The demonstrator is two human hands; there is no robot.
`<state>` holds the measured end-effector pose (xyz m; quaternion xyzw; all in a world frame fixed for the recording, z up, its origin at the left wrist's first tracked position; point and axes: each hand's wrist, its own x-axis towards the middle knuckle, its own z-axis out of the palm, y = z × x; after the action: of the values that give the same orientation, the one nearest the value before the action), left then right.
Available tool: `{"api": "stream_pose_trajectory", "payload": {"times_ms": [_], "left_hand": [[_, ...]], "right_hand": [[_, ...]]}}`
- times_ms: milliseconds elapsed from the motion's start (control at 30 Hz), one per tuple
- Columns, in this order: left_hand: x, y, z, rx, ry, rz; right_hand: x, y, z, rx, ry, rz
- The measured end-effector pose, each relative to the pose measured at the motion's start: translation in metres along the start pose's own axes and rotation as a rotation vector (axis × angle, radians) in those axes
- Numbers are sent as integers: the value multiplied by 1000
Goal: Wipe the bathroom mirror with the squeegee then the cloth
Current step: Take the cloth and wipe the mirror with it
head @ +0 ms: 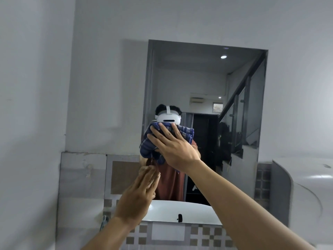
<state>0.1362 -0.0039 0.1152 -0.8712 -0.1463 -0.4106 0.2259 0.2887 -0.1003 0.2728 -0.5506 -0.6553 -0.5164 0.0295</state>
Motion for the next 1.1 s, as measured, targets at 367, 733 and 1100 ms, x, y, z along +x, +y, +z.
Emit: {"api": "stream_pose_trajectory", "payload": {"times_ms": [367, 733, 1100], "left_hand": [[6, 2, -14, 87, 76, 24], [94, -36, -96, 114, 60, 84], [122, -45, -112, 216, -25, 170]], "right_hand": [[-88, 14, 16, -48, 111, 238], [-118, 49, 13, 65, 109, 429], [-131, 94, -3, 172, 190, 663]]}}
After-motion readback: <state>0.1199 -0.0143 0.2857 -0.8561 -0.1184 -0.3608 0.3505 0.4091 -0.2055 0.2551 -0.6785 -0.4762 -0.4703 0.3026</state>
